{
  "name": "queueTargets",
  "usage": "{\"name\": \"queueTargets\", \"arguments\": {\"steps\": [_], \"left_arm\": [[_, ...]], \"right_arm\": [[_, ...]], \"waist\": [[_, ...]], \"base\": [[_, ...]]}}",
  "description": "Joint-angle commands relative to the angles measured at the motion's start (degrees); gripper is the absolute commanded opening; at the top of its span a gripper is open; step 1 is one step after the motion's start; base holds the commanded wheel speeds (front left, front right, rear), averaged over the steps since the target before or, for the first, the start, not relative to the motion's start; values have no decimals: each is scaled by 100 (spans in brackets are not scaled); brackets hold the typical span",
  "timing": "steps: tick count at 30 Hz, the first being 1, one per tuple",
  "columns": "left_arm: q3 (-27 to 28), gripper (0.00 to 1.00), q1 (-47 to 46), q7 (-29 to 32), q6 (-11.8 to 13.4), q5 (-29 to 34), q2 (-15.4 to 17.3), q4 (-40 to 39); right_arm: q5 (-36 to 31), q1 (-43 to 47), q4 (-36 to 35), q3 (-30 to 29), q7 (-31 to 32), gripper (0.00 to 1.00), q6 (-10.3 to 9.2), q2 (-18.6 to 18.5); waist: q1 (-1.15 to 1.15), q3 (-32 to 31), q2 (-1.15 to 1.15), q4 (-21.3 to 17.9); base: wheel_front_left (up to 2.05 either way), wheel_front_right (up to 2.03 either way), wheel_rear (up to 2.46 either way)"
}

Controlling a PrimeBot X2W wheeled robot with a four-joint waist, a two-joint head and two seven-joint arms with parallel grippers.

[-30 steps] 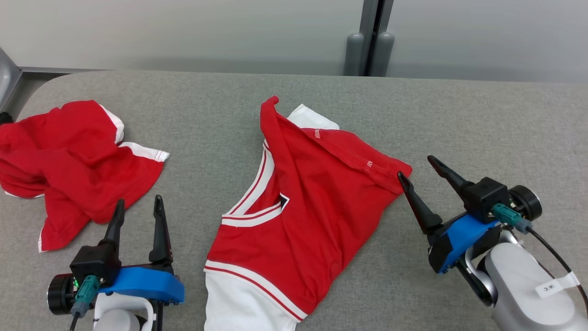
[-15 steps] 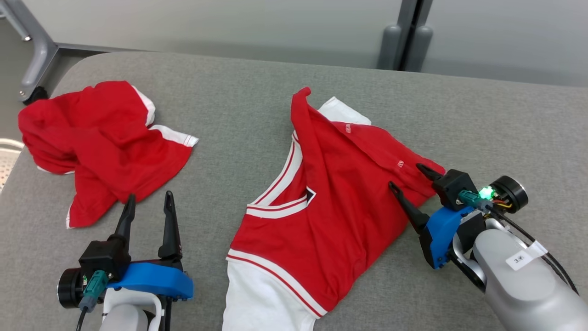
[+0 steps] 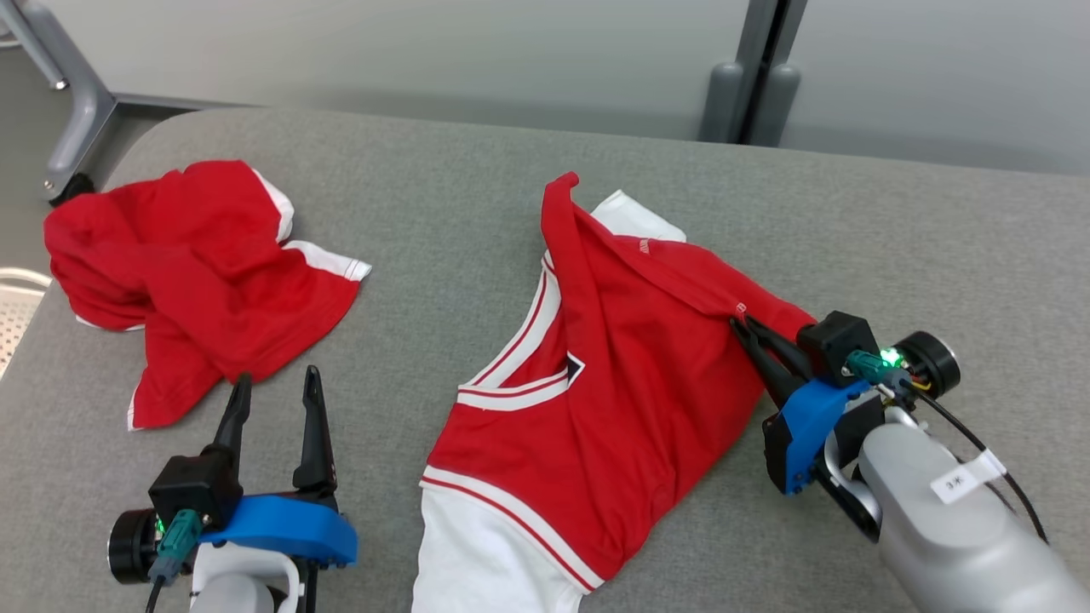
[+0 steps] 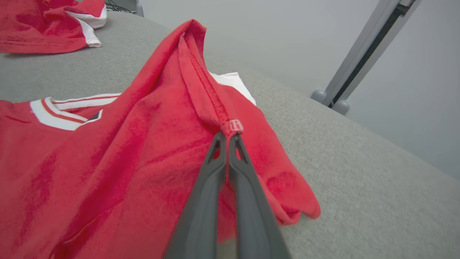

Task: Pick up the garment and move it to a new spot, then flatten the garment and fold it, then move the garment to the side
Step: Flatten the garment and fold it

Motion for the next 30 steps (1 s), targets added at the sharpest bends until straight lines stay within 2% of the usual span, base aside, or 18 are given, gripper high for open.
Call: {"name": "queueTargets", "arguments": {"steps": [1, 11, 16, 19, 22, 26, 30], "left_arm": [[31, 100, 56, -25, -22, 36, 11, 21], [108, 100, 390, -26, -2, 53, 69, -14], [108, 100, 375, -25, -4, 45, 73, -58], [99, 100, 379, -25, -11, 54, 84, -79], [105, 100, 365, -25, -15, 42, 100, -81], [102, 100, 322, -25, -27, 47, 106, -61], [93, 100, 316, -26, -39, 48, 107, -34]], "right_arm": [[129, 194, -112, -33, -42, 0, 1, -35], [570, 1946, -2033, -81, 46, 0, 1, -669], [662, 3115, -3215, -573, 491, 0, 1, -912], [785, 3770, -3782, -1139, 762, 0, 1, -899], [660, 4206, -4132, -1740, 963, 0, 1, -979], [669, 4531, -4343, -2336, 1087, 0, 1, -796], [665, 4665, -4292, -2569, 1148, 0, 1, -675]], "waist": [[0, -104, 0, -98], [0, -456, 0, -697], [0, -441, 0, -880], [0, -391, 0, -952], [0, -326, 0, -1026], [0, -303, 0, -1061], [0, -343, 0, -1061]], "base": [[0, 0, 0], [0, 0, 0], [0, 0, 0], [0, 0, 0], [0, 0, 0], [0, 0, 0], [0, 0, 0]]}}
